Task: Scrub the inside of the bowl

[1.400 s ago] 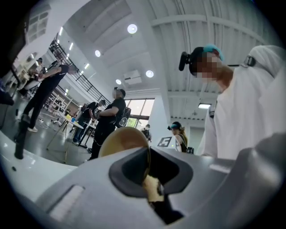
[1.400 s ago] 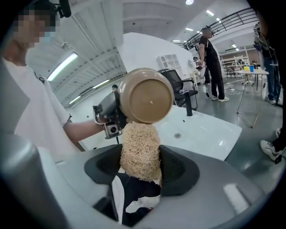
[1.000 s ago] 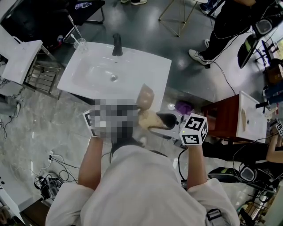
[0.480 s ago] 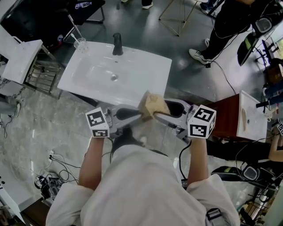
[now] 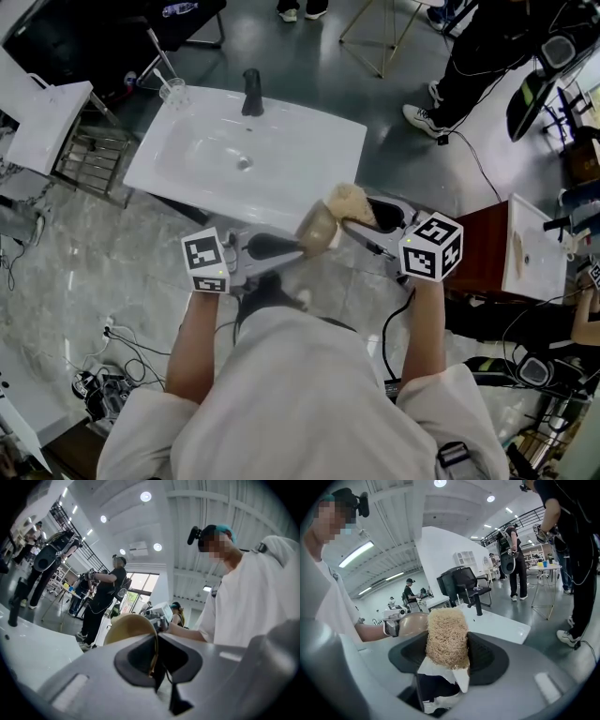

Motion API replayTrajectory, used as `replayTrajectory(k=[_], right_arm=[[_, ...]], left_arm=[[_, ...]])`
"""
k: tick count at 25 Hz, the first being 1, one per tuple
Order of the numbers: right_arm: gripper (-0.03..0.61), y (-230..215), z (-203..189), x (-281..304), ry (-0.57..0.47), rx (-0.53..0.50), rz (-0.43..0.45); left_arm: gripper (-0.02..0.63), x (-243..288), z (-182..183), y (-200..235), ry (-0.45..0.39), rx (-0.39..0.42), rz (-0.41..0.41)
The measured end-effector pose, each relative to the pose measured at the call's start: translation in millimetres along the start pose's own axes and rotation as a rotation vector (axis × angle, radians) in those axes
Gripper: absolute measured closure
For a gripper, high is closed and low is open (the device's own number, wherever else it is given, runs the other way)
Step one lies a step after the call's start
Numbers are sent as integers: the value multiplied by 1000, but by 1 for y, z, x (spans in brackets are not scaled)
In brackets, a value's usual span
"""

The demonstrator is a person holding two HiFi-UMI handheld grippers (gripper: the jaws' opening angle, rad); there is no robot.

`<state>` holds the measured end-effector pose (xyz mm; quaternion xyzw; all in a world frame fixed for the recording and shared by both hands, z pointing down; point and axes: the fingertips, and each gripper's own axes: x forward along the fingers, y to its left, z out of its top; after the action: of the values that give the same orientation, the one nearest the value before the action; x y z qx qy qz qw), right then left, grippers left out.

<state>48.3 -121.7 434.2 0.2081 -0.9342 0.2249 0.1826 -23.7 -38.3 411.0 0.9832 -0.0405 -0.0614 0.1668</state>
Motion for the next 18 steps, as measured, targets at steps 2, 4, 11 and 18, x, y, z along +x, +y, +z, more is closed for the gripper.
replayTrajectory(k=[2,4,11,18], right_arm=[[322,-6,-4,2,19,-6,-23],[322,-11,-9,4,33,-7,-38],[324,-12,-25,14,62,26,-33],[322,3,-51,24,158,8,4]], left_arm=[[595,1,2,-3,-8,0,-17],[594,2,4,-6,-21,-1,-31],[591,3,18,-11,-94,-24,-72],[594,10,32,-12,-138,1,-59]])
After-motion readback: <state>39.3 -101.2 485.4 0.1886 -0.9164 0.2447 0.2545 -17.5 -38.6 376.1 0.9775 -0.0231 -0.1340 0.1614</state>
